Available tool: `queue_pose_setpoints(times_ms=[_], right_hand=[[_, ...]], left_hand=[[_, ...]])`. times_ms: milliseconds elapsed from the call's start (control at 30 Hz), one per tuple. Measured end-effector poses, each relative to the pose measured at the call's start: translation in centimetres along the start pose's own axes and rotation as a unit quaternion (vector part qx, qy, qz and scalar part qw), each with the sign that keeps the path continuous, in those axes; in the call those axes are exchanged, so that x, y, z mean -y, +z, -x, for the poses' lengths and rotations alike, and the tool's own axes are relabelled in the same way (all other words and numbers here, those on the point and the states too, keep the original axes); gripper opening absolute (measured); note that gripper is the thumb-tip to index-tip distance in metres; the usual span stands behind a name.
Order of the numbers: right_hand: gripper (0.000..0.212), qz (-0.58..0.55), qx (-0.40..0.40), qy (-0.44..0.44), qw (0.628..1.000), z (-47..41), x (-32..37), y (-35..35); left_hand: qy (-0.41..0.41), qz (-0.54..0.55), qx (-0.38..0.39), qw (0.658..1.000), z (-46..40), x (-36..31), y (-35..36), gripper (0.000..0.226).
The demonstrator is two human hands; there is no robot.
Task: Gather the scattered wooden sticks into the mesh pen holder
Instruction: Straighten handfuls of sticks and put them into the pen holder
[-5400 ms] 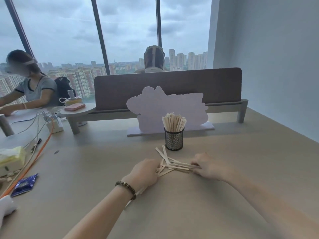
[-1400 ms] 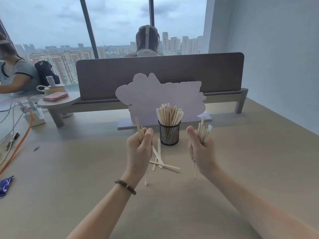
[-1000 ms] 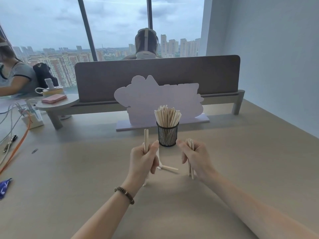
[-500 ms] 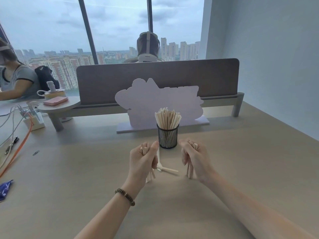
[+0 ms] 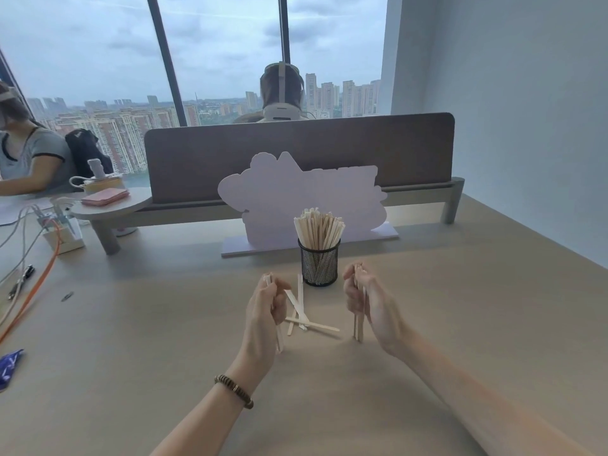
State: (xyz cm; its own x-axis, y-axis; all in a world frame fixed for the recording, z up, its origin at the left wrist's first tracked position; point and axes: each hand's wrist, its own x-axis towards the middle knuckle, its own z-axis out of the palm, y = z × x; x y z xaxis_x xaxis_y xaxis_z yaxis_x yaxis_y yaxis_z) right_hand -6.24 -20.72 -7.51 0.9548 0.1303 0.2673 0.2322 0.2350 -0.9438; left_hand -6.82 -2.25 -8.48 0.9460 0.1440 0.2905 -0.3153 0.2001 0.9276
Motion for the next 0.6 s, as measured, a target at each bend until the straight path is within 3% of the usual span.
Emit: queue_pose_setpoints(times_ms=[200,333,400,533,600], right_hand=[[0.039,0.253,0.003,-0.029,0.967,0.2,-0.1,-2.8],[0.027,0.325,0.011,-0.032,0.945,0.4,1.1,-4.8],[0.022,0.348,0.021,-0.026,0.937,0.6,1.6,-5.4],[0.017,0.280,0.030,0.038,0.959,0.6,2.4,-5.6],[0.016,0.272,0.024,0.055,0.961,0.0,2.5,-5.8]], left_hand=[[-0.007,-0.094,0.026,0.995,-0.3,0.3,-2.4,0.024],[0.053,-0.263,0.074,0.961,-0.3,-0.2,-4.6,0.026],[0.076,-0.331,0.091,0.936,-1.0,-0.3,-6.0,0.021],[-0.006,-0.314,0.108,0.943,-1.9,-1.5,-7.3,0.014],[-0.005,-0.332,0.089,0.939,-2.4,-2.1,-7.2,0.012]])
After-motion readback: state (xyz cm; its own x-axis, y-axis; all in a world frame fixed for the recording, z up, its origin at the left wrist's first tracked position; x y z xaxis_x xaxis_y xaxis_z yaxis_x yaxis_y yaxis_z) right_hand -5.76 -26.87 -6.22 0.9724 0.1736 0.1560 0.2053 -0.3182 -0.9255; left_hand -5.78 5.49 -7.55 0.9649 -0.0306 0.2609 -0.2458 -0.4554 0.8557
